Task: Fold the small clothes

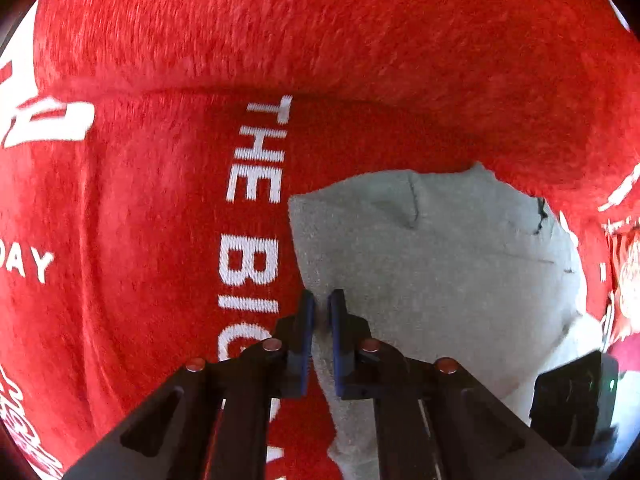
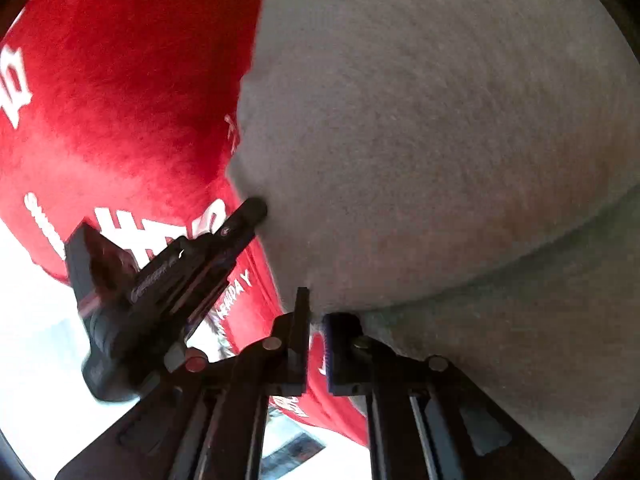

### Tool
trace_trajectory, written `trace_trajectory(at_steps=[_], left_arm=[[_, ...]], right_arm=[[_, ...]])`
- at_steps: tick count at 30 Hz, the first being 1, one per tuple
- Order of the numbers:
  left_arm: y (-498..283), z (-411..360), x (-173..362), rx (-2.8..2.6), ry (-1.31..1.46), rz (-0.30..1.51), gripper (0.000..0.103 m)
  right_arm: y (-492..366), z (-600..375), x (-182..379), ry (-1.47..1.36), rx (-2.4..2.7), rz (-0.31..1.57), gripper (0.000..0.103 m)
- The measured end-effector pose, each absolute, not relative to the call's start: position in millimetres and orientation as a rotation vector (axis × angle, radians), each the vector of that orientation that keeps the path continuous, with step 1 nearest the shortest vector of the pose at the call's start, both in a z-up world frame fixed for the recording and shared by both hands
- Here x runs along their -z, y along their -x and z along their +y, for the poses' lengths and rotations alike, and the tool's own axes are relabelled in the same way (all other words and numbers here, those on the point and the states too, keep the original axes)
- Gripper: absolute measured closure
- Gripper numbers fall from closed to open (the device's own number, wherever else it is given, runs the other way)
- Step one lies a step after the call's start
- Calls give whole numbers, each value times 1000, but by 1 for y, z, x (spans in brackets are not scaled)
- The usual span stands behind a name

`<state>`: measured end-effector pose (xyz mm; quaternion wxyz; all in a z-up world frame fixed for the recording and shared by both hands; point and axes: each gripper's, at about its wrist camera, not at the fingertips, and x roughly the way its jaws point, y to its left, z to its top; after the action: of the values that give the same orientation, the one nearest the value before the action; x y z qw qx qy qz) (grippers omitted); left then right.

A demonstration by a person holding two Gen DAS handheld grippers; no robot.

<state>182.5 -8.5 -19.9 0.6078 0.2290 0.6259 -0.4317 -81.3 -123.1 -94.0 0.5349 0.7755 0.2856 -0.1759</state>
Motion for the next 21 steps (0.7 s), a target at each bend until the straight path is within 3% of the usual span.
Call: trace_trajectory(at_steps=[9, 14, 15, 17, 18, 21], left_arm=[[-202, 14, 20, 981, -527, 1418, 93], [-186, 17, -5, 990, -590, 1341, 93], [-179, 18, -11, 996, -596, 1326, 93], [-164, 20, -21, 1007, -611, 1296, 93], [-157, 20, -25, 1012, -617, 1287, 93], [-130, 18, -24, 1012, -645, 1265, 93]], right_arm=[[62, -117, 103, -1775, 390, 760, 97], [87, -135, 72, -1657, 391, 854, 91], [104, -145, 60, -1615, 428, 860, 88], [138, -163, 43, -1541, 520, 860, 67], [163, -177, 33, -1495, 601, 862, 62], [215, -205, 16, -1441, 769, 843, 59]])
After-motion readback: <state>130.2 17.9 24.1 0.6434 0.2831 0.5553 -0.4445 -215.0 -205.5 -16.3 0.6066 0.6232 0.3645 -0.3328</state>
